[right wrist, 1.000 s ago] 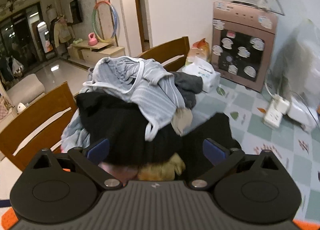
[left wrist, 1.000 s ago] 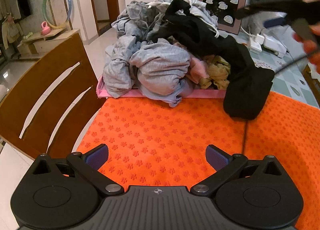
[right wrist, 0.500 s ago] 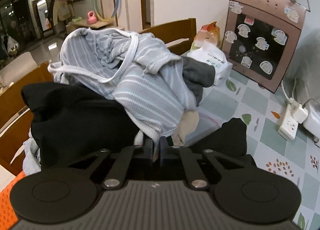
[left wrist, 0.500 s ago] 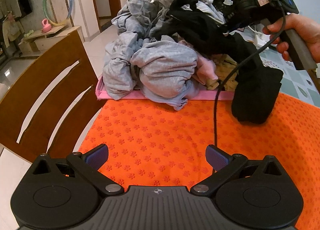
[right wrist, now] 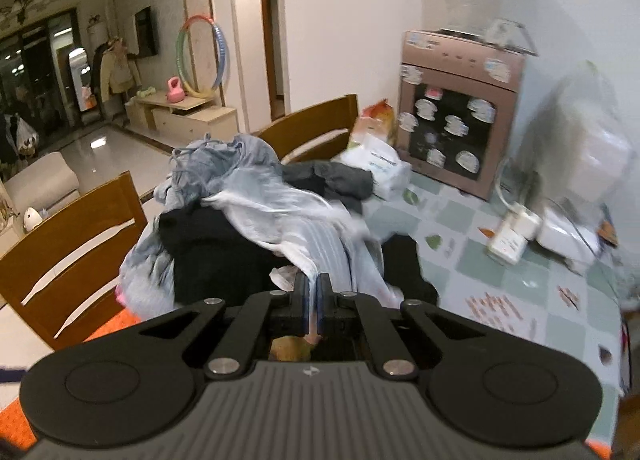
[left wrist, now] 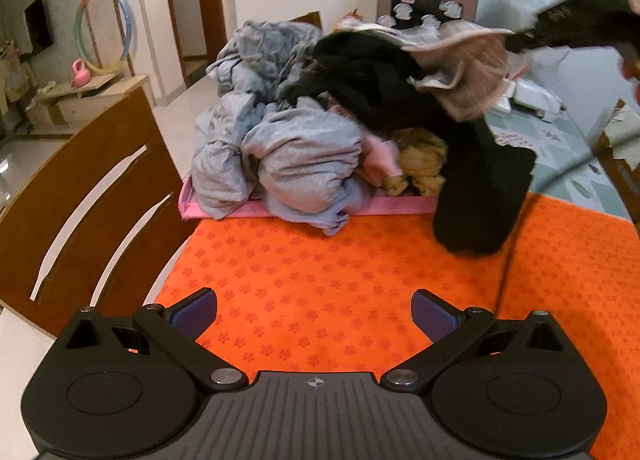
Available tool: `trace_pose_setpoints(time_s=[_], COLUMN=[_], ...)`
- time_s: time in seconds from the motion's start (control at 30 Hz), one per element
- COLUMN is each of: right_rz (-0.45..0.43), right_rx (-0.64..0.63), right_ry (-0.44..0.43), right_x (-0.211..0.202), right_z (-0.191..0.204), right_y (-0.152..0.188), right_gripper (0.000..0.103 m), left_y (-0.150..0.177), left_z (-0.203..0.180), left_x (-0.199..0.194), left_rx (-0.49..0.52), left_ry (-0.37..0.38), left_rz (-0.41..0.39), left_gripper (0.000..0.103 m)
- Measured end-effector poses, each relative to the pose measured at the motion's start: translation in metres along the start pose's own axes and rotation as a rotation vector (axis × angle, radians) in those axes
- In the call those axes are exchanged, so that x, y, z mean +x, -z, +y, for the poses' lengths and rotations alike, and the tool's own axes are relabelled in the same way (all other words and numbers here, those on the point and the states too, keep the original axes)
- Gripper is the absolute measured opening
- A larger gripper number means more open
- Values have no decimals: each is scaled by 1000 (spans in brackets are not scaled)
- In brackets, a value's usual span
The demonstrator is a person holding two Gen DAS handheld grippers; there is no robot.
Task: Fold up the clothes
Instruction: 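Reach the right gripper into the clothes heap and grasp the striped camisole, then pull the striped camisole out with the right gripper and drop it on the cloth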
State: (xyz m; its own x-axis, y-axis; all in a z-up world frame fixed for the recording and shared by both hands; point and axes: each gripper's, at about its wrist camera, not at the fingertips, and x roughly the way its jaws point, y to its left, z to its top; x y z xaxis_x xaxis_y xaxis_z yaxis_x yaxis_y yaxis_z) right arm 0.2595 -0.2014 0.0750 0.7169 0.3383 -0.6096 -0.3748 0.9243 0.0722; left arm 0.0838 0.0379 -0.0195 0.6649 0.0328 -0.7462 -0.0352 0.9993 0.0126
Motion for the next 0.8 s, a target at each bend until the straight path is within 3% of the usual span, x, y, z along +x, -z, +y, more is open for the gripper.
trace_pose_setpoints(time_s=[0.17, 0.5, 0.7, 0.8], right_rz=[31, 149, 149, 196], right_rx=[72, 368, 563, 586], right_ry=[37, 45, 62, 116], right_x=[-71, -196, -255, -267], right_z=[-11, -28, -28, -29], right_y=[50, 184, 252, 287], right_gripper=[4, 4, 4, 4], left_y=[12, 48, 62, 67], left_z=[-12, -45, -68, -81], left_x=[-19, -48, -62, -61], left_rx=[42, 155, 250, 288], left_ry=[45, 139, 181, 198], left_rz=[-21, -11, -7, -5], left_gripper=[103, 103, 103, 103])
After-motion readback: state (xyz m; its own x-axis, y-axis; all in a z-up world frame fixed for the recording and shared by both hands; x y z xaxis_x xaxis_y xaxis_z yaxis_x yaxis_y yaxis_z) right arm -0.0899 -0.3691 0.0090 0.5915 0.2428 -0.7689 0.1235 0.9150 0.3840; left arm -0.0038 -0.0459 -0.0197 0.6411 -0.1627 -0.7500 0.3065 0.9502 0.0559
